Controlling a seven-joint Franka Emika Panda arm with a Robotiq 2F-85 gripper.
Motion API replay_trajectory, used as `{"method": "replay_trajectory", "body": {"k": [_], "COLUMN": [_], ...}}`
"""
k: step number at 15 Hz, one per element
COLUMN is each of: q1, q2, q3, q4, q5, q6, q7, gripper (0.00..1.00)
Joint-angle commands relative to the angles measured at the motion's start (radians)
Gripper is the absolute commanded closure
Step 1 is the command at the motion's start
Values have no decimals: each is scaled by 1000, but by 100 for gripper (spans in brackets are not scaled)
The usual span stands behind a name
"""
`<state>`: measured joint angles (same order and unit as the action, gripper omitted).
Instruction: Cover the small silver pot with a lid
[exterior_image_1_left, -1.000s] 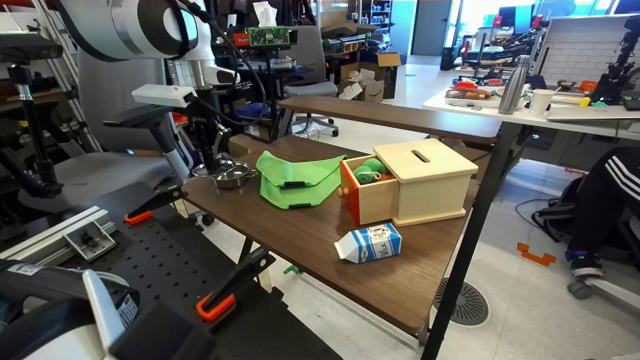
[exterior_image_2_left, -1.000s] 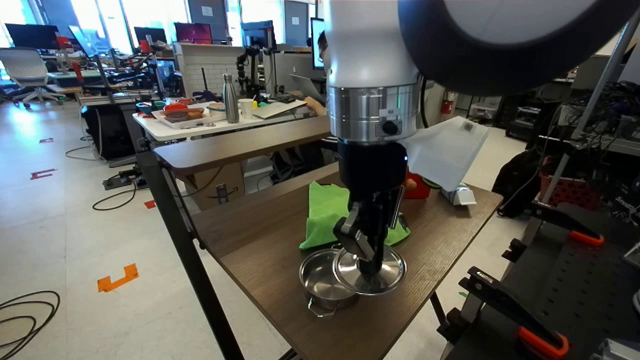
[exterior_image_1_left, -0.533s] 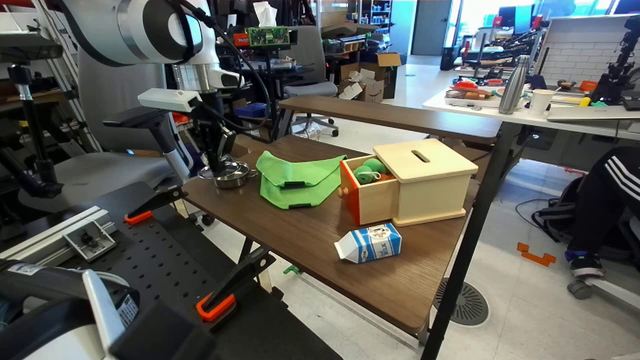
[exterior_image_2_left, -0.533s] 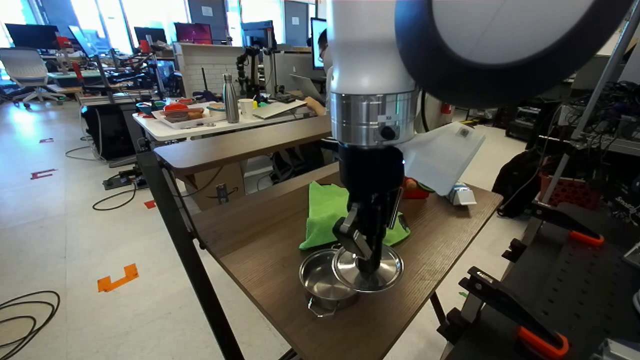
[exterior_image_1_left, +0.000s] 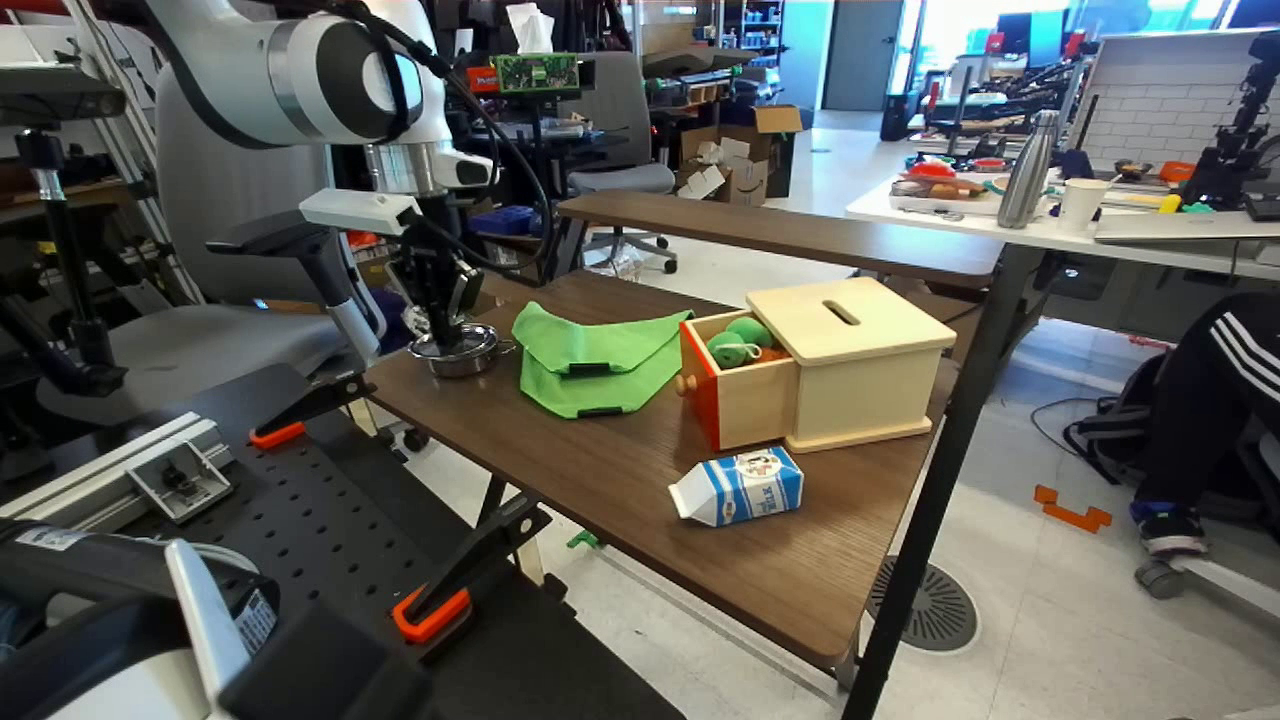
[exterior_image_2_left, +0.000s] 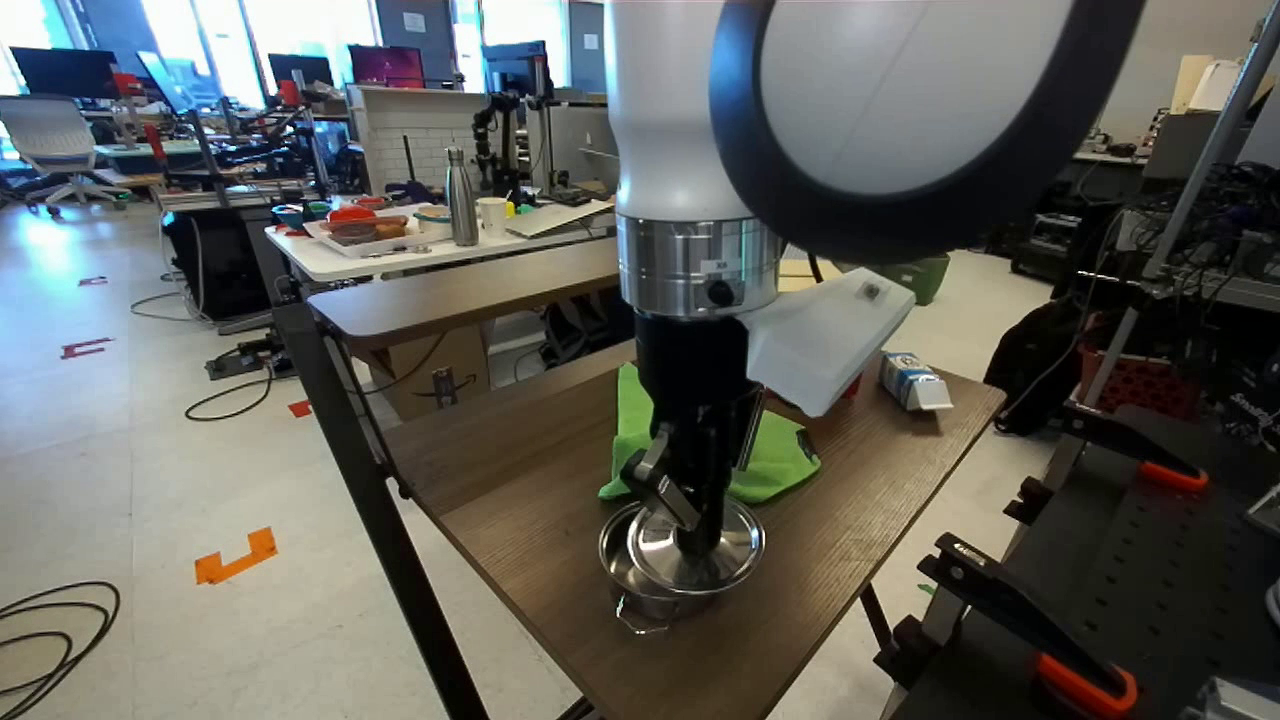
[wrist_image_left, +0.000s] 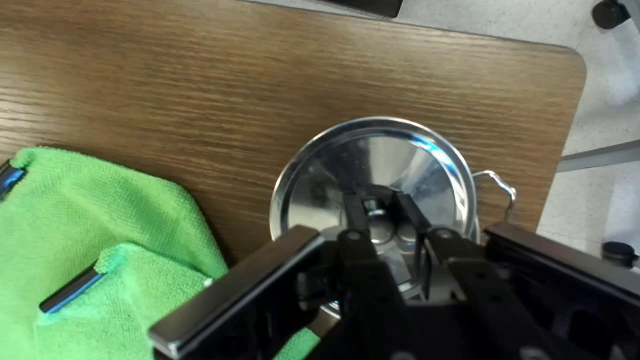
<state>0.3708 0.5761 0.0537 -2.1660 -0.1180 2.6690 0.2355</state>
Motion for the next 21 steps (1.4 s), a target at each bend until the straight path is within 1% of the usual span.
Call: {"method": "replay_trajectory", "body": {"k": [1, 5, 13, 21], "q1": [13, 19, 4, 2], "q2": [39, 55, 48, 77], "q3": [4, 8, 9, 8], "q4": [58, 80, 71, 78], "q5": [-5, -1, 10, 10], "q6": [4, 15, 21, 10], "q7": [20, 26, 24, 23], "gripper": [95, 95, 95, 95]}}
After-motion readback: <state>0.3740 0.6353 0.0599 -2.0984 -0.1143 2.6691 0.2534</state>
